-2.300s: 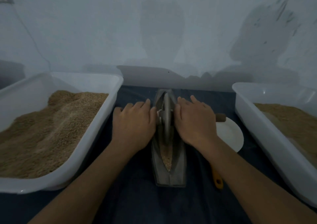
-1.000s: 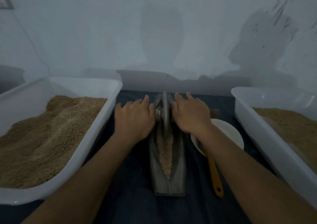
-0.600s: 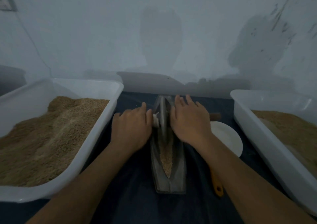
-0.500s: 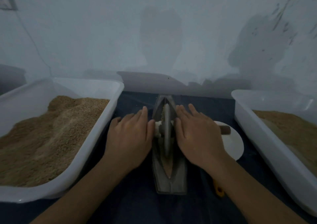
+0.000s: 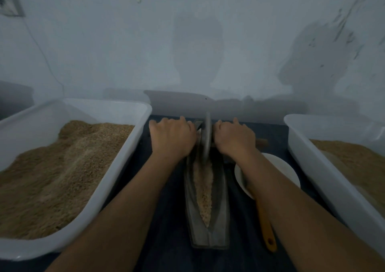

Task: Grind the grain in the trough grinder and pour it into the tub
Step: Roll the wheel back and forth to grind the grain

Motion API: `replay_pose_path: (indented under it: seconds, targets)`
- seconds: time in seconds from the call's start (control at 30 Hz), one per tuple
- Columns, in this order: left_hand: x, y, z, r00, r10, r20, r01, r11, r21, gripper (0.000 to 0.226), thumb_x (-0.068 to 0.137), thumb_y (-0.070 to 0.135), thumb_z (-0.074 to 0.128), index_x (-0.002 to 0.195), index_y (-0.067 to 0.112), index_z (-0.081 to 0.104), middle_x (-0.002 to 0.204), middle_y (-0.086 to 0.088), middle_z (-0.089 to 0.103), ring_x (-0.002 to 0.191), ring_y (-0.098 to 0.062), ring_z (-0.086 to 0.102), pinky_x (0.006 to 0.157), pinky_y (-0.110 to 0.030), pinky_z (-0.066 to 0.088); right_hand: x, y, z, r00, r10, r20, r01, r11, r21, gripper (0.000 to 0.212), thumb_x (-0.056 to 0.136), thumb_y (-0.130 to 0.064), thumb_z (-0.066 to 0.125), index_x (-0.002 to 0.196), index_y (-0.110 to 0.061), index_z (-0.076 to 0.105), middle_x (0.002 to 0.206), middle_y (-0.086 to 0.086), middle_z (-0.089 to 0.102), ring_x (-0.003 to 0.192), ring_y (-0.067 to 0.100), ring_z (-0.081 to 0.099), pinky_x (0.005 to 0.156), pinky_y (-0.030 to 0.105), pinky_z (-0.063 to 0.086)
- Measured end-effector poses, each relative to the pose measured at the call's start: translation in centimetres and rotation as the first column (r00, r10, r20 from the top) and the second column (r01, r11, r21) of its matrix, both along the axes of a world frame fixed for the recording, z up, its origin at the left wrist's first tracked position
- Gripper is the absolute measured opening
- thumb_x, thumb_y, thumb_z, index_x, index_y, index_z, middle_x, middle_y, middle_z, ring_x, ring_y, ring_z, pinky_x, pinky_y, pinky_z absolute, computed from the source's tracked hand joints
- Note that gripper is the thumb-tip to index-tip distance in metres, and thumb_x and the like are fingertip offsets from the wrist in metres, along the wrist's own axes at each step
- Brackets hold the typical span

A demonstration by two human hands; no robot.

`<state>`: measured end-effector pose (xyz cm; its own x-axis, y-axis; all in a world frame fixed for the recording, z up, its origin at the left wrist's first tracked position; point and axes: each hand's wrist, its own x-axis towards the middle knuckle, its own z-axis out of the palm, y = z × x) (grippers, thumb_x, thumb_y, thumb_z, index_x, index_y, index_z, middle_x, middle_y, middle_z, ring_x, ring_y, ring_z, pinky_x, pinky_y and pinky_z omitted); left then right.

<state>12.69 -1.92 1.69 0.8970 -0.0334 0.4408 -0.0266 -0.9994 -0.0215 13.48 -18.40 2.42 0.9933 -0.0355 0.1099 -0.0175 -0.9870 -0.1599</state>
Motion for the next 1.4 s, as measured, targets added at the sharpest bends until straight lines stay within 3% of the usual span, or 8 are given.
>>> replay_pose_path:
  seconds: [0.17, 0.27, 0.4, 0.67, 0.9, 1.07, 1.2, 1.4]
  targets:
    - [-2.2, 1.1, -1.0, 0.998, -0.068, 0.017, 0.068, 0.998, -0.006, 0.04, 0.104, 0.027, 0.023, 0.073, 0.024, 0.048, 0.065, 0.005, 0.048, 0.059, -0.021, 0.046, 0.064, -0.035, 0.029, -2.4, 0.6, -0.5, 0.994, 0.022, 0.106, -0.017, 0.999, -0.049, 0.062, 0.107, -0.038, 0.011, 0.153, -0.013, 0.044, 0.158, 0.003, 0.045, 0.156, 0.025, 0.017, 0.124, 0.049, 0.019]
    - [-6.2, 2.6, -2.5, 0.988, -0.153, 0.034, 0.156, 0.981, -0.118, 0.046, 0.107, 0.036, 0.021, 0.112, 0.025, 0.065, 0.104, 0.004, 0.072, 0.084, -0.022, 0.067, 0.071, -0.038, 0.043, -7.0, 1.2, -0.7, 0.969, 0.119, 0.217, -0.094, 0.988, -0.122, 0.069, 0.103, -0.043, 0.002, 0.157, -0.016, 0.036, 0.162, -0.001, 0.038, 0.157, 0.022, 0.015, 0.125, 0.047, 0.02]
    - [-11.1, 3.8, -3.2, 0.962, -0.263, 0.073, 0.272, 0.945, -0.183, 0.057, 0.108, 0.042, 0.027, 0.148, 0.011, 0.052, 0.141, -0.005, 0.063, 0.122, -0.021, 0.064, 0.099, -0.047, 0.049, -12.0, 0.5, -1.1, 0.937, 0.202, 0.286, -0.177, 0.978, -0.111, 0.07, 0.104, -0.046, 0.0, 0.159, -0.019, 0.033, 0.164, -0.002, 0.033, 0.157, 0.018, 0.013, 0.126, 0.044, 0.021]
    - [-7.9, 3.0, -2.5, 0.981, -0.188, 0.041, 0.191, 0.973, -0.131, 0.057, 0.107, 0.044, 0.022, 0.142, 0.018, 0.058, 0.127, 0.002, 0.071, 0.112, -0.021, 0.066, 0.101, -0.046, 0.044, -7.1, 0.6, -1.1, 0.969, 0.164, 0.187, -0.147, 0.984, -0.102, 0.068, 0.105, -0.045, 0.001, 0.157, -0.02, 0.038, 0.163, -0.004, 0.035, 0.157, 0.02, 0.013, 0.126, 0.045, 0.016]
    - [-0.8, 0.5, 0.2, 0.999, -0.033, -0.014, 0.034, 0.999, 0.033, 0.039, 0.105, 0.03, 0.022, 0.078, 0.025, 0.051, 0.074, 0.003, 0.058, 0.064, -0.022, 0.044, 0.07, -0.036, 0.03, 0.3, 0.3, -0.1, 1.0, -0.012, 0.011, 0.012, 0.999, -0.04, 0.059, 0.107, -0.036, 0.01, 0.145, -0.014, 0.049, 0.158, 0.003, 0.044, 0.155, 0.029, 0.016, 0.124, 0.052, 0.016]
    - [-3.9, 1.9, -1.9, 0.995, -0.099, 0.011, 0.1, 0.992, -0.072, 0.033, 0.104, 0.03, 0.026, 0.087, 0.027, 0.054, 0.086, 0.005, 0.067, 0.071, -0.022, 0.056, 0.071, -0.036, 0.039, -3.4, 1.3, -0.8, 0.981, 0.071, 0.178, -0.054, 0.993, -0.102, 0.068, 0.105, -0.044, 0.003, 0.156, -0.016, 0.038, 0.164, -0.002, 0.035, 0.157, 0.024, 0.01, 0.126, 0.05, 0.012]
    - [-7.5, 2.7, -3.0, 0.98, -0.183, 0.08, 0.195, 0.962, -0.19, 0.048, 0.108, 0.039, 0.027, 0.135, 0.023, 0.063, 0.13, 0.005, 0.069, 0.111, -0.018, 0.065, 0.098, -0.043, 0.045, -8.2, 0.7, -1.4, 0.966, 0.154, 0.209, -0.131, 0.984, -0.121, 0.07, 0.104, -0.049, -0.005, 0.16, -0.025, 0.028, 0.166, -0.007, 0.028, 0.158, 0.017, 0.006, 0.127, 0.048, 0.009]
    - [-10.8, 2.9, -3.7, 0.956, -0.224, 0.187, 0.258, 0.949, -0.183, 0.051, 0.107, 0.041, 0.03, 0.14, 0.017, 0.061, 0.135, 0.001, 0.067, 0.121, -0.019, 0.063, 0.104, -0.051, 0.045, -12.0, 0.0, -2.0, 0.945, 0.183, 0.27, -0.175, 0.983, -0.055, 0.073, 0.103, -0.053, -0.005, 0.159, -0.024, 0.033, 0.165, -0.008, 0.03, 0.157, 0.014, 0.01, 0.127, 0.046, 0.013]
